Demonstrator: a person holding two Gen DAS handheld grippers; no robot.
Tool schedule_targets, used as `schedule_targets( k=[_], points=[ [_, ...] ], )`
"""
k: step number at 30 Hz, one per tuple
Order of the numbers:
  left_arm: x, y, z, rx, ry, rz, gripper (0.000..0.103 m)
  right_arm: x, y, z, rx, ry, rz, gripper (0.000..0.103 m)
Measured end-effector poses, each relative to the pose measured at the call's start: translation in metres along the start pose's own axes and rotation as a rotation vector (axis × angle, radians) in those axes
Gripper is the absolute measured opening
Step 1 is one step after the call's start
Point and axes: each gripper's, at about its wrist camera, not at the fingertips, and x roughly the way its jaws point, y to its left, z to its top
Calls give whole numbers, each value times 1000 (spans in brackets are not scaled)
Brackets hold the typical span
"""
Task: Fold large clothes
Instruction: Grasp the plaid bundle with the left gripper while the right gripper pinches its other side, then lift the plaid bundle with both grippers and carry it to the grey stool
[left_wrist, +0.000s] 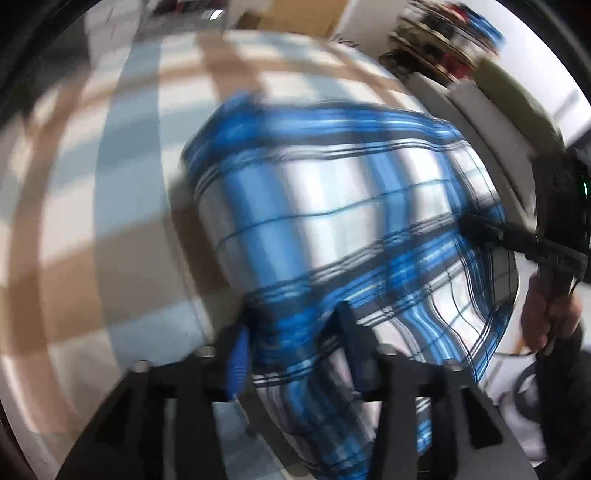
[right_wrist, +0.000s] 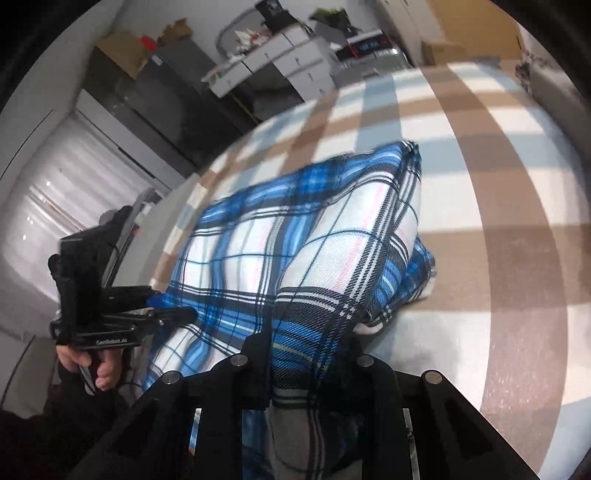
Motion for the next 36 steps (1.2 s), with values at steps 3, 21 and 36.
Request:
schedule_targets(
  k=[3, 21, 36],
  points=[
    [-1, 3, 1, 14, -17, -9, 52, 3, -4, 1, 5, 12, -11, 23],
    [-48, -42, -8, 126, -160, 8, 17, -51, 48, 10, -80, -80, -21, 21],
    [-180, -201, 83, 399, -465, -31, 17, -280, 93, 84, -143, -400, -84, 21]
  ],
)
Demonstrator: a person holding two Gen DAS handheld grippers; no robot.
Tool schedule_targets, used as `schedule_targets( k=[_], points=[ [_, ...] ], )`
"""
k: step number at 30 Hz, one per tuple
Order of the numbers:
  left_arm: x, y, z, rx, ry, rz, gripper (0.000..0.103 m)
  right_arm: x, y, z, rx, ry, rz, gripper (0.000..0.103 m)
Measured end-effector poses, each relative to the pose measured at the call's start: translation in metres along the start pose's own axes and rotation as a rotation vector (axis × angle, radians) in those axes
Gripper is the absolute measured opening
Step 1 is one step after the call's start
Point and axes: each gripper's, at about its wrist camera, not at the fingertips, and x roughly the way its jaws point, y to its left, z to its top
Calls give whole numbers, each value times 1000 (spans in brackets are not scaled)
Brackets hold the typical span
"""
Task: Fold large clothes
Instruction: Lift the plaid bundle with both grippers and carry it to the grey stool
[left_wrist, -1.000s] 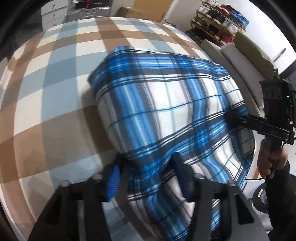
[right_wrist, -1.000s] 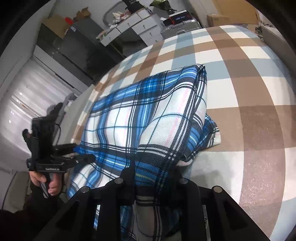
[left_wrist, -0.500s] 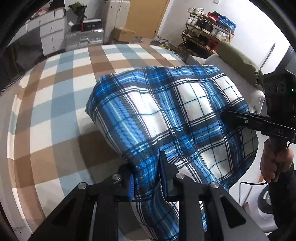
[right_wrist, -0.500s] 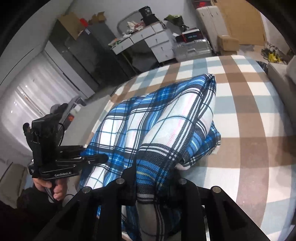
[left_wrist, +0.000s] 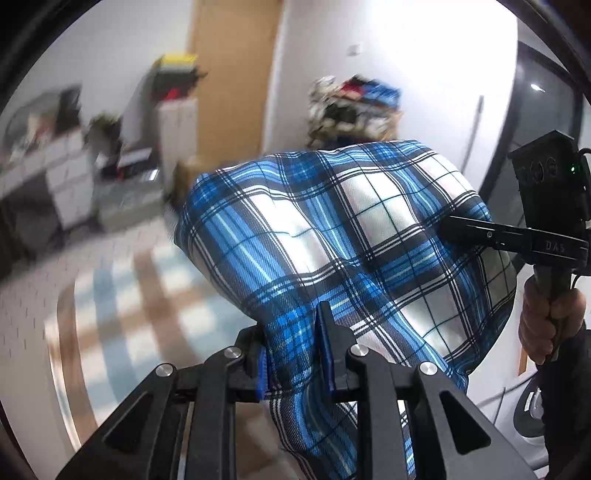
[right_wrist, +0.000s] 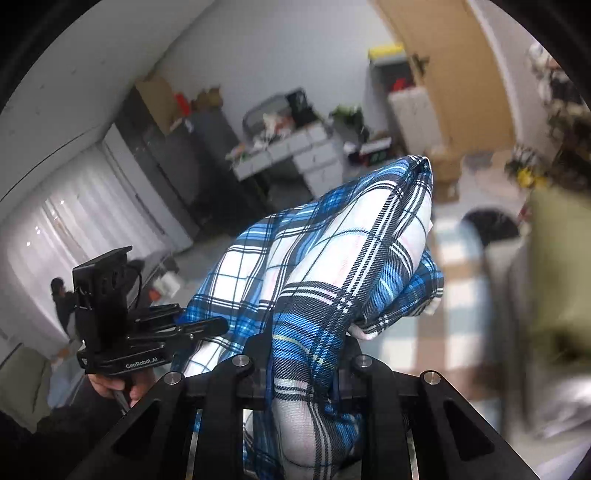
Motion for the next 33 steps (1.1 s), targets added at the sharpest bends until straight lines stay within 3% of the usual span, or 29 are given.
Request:
schedule_targets(
  k=[5, 8, 11, 15, 16, 17, 19, 21, 24, 27, 28, 30, 31, 32, 33],
  points=[
    [27, -57, 75, 60, -103, -34, 17, -76, -48, 59, 34, -109, -97, 21],
    [70, -91, 110, 92, -102, -52, 18, -100, -98, 83, 83, -140, -173, 21],
    [136, -106, 128, 55, -36, -105, 17, -97, -168, 87, 190, -113, -245, 22],
    [242, -119, 111, 22, 167, -160, 17, -67, -279, 58, 369, 23, -322, 23],
    [265, -117, 99, 14, 215, -124, 24, -52, -316, 38, 445, 80, -353, 23],
    [274, -114, 92, 7, 225, -115, 26, -40, -342, 19, 495, 132, -364, 25],
    [275, -107, 81, 17, 182, -138, 31, -37, -372, -10, 587, 114, -267, 39],
    [267, -102, 83, 29, 184, -144, 33, -46, -374, -15, 572, 90, -229, 41],
    [243, -95, 91, 27, 147, -109, 32, -70, -359, -8, 449, 93, -347, 49],
    [203, -108, 95, 69, 32, -126, 32, -97, -331, 21, 315, 43, -555, 49],
    [194, -117, 91, 94, 1, -129, 32, -107, -316, 34, 257, -21, -583, 49],
    [187, -139, 83, 172, -45, -126, 32, -104, -294, 58, 167, -48, -585, 47],
    [190, -148, 78, 206, -43, -130, 32, -92, -286, 67, 129, -30, -571, 41],
    [204, -164, 71, 235, 9, -160, 32, -76, -282, 73, 92, 14, -588, 33],
    [218, -172, 60, 256, 78, -179, 32, -55, -284, 76, 78, 71, -630, 13]
  ],
)
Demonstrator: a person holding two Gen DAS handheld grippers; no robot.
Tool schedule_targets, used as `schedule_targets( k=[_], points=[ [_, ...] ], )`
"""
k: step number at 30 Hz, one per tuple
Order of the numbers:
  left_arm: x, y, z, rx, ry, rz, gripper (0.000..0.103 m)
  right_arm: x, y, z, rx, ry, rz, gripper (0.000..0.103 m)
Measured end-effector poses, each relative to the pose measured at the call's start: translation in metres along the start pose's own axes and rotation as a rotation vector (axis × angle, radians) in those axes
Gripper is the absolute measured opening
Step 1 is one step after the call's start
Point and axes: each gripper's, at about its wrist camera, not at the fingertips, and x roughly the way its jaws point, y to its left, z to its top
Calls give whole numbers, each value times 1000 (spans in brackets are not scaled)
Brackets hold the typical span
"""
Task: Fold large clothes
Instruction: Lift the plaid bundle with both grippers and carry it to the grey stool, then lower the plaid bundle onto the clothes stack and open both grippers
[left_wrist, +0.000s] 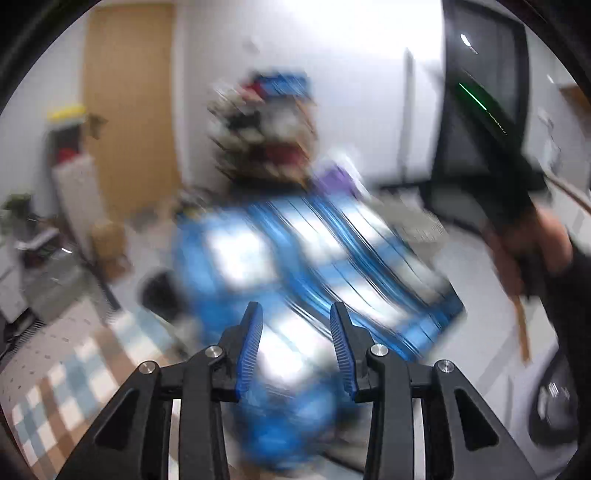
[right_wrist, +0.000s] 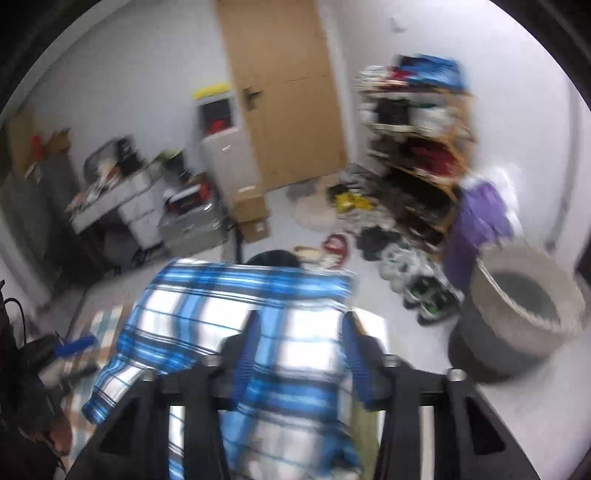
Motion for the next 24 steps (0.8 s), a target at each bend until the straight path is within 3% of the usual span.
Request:
schedule_targets(
  k=[1, 2, 4, 7, 9, 12, 17, 18, 19, 20, 22, 24],
  points=[
    [18, -1, -6, 12, 53, 9, 32, 16, 5, -1, -12, 48, -23, 8],
    [32, -7, -15, 36, 59, 58, 32, 49, 12, -5, -22, 140, -64, 8],
    [38, -14, -19, 53, 41, 84, 32, 91, 17, -20, -61, 226, -126, 6],
    [39, -17, -8, 21, 36, 58, 34, 101, 21, -37, -83, 213, -211, 7],
    [38, -22, -4, 36, 44, 47, 41, 91, 20, -34, -40, 188, -217, 9],
    [21, -19, -5, 9, 40, 39, 41, 44, 18, -36, 45, 94, -169, 13],
    [-54, -21, -27, -70, -115, 50, 46, -72, 44, -83, 80, -154, -61, 33],
    [-68, -22, -32, -71, -146, 66, 57, -87, 52, -92, 73, -187, -55, 40],
    [-87, -27, -41, -71, -180, 97, 76, -108, 63, -105, 69, -230, -58, 51],
    [-97, -28, -44, -69, -203, 140, 84, -136, 78, -125, 71, -292, -62, 58],
    [-126, -37, -57, -63, -285, 214, 89, -167, 100, -145, 58, -362, -57, 84],
    [-154, -47, -71, -51, -364, 226, 96, -203, 125, -173, 47, -437, -69, 92]
  ],
)
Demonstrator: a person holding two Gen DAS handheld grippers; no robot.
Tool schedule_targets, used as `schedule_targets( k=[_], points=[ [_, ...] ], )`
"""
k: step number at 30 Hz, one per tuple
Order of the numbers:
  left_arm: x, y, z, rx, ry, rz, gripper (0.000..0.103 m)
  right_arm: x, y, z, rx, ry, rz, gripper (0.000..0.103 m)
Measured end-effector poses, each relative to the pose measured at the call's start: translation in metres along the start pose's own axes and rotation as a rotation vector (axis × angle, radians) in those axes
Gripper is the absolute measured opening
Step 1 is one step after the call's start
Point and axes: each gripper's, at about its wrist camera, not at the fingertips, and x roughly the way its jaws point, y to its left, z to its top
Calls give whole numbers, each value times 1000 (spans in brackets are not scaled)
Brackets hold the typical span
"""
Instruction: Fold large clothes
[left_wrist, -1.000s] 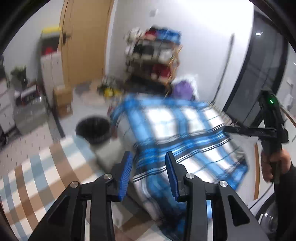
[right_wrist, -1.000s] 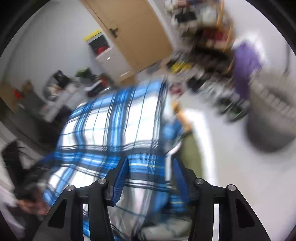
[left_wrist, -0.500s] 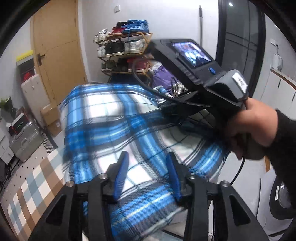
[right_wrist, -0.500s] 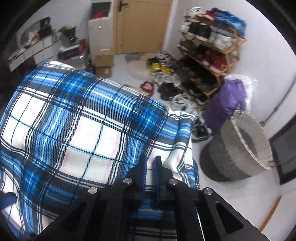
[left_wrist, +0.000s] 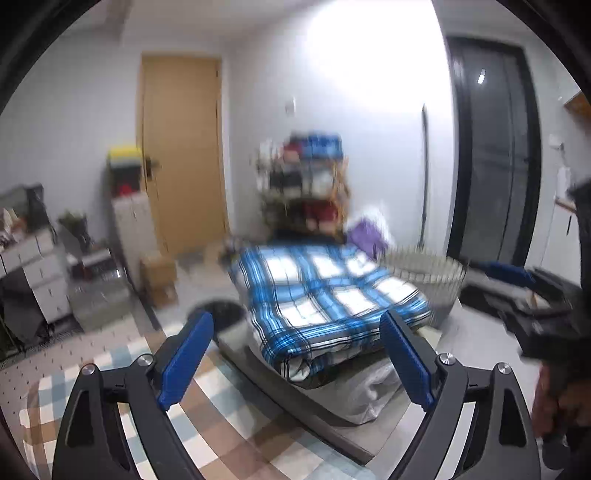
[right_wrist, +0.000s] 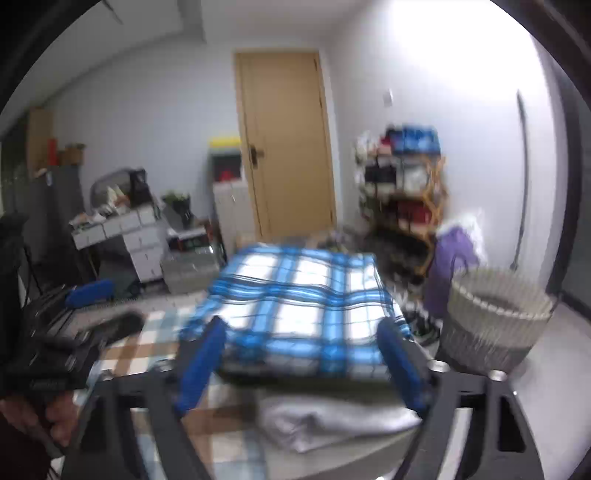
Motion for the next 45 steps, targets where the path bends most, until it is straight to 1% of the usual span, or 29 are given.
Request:
schedule_targets(
  k=[1, 2, 3, 4, 5, 6, 7, 8, 9, 10, 11, 13, 15, 17, 18, 20, 22, 25, 27, 30, 34, 39, 42, 45],
  points=[
    [-17, -2, -3, 6, -22, 13, 102, -23, 10, -6, 5, -32, -2, 98],
    [-23, -4, -4, 7, -42, 23, 102, -43, 17, -10, 17, -54, -12, 102],
    [-37, -7, -7, 10, -58, 36, 102, -53, 18, -14, 30, -70, -15, 103],
    [-50, -10, -11, 9, -76, 48, 102, -75, 25, -22, 45, -98, -22, 103],
    [-57, -13, -14, 10, -88, 44, 102, -93, 31, -27, 50, -130, -40, 103],
    [-69, -16, -18, -1, -80, 39, 102, -104, 34, -31, 51, -152, -54, 103],
    [-62, -15, -17, -13, -70, 40, 102, -125, 42, -38, 45, -191, -81, 103],
    [-69, -18, -22, -20, -55, 29, 102, -143, 49, -45, 39, -229, -104, 103],
    [-75, -21, -26, -11, -39, 12, 102, -150, 49, -50, 36, -250, -119, 103],
    [-75, -22, -30, -2, -35, 9, 102, -165, 58, -57, 32, -271, -148, 103],
    [-72, -23, -34, 3, -42, 18, 102, -175, 63, -64, 38, -283, -170, 103],
    [-83, -30, -42, 26, -90, 53, 102, -189, 71, -75, 75, -295, -184, 103],
    [-88, -34, -47, 50, -105, 71, 102, -192, 78, -77, 60, -296, -155, 103],
    [-95, -35, -52, 45, -97, 70, 102, -189, 87, -70, 24, -254, -134, 103],
    [-95, -35, -53, 43, -86, 65, 102, -189, 88, -71, 30, -258, -118, 103],
    [-98, -33, -55, 32, -88, 85, 102, -193, 86, -75, 53, -295, -94, 103],
    [-96, -35, -55, 42, -106, 123, 102, -192, 85, -78, 37, -309, -106, 103],
    [-94, -36, -57, 60, -110, 138, 102, -197, 85, -82, 56, -313, -173, 103],
    [-91, -36, -58, 62, -109, 140, 102, -197, 84, -82, 62, -312, -160, 103],
    [-86, -33, -60, 51, -113, 150, 102, -196, 86, -83, 45, -317, -166, 103],
    [-83, -29, -63, 24, -104, 116, 102, -192, 91, -85, 17, -304, -154, 103],
    [-82, -28, -64, 8, -99, 123, 102, -190, 91, -86, 7, -298, -144, 103],
    [-82, -28, -66, 8, -86, 100, 102, -192, 87, -85, 19, -305, -157, 103],
    [-84, -31, -67, 14, -95, 104, 102, -195, 81, -84, 37, -314, -158, 103]
  ],
)
